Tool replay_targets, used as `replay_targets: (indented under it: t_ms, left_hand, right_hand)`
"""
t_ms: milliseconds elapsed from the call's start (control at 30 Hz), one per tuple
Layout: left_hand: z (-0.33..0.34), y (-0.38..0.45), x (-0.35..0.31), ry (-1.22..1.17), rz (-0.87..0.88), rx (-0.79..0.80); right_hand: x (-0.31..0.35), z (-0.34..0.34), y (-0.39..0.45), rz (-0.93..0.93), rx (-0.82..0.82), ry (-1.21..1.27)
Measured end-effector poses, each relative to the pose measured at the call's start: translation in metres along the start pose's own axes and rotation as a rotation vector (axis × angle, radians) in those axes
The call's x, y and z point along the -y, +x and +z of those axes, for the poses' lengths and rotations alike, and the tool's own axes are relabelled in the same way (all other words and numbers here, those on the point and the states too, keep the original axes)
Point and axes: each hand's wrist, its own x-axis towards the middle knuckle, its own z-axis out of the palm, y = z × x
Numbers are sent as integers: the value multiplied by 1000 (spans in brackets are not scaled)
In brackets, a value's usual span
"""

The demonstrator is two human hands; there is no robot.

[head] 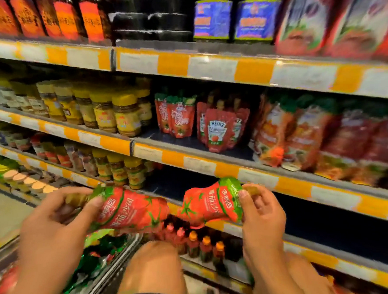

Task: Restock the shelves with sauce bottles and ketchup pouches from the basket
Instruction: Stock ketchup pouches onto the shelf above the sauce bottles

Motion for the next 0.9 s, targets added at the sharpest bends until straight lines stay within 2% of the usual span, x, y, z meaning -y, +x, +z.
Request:
replay_targets:
  t_ms: [133,400,633,900]
  left_hand:
    - [62,-15,-36,-86,28,164]
    - [194,-85,-98,-302,95,593]
    - [293,-171,-122,-366,-51,868]
    - [388,-248,-121,-397,-341,1011]
  right_hand:
    - [33,-89,12,-93,-163,-54]
    - [59,-242,-11,-137,-489,-119]
    - [56,-339,-26,-140,-688,-62]
    - [47,-412,-5,-175,-871,-13]
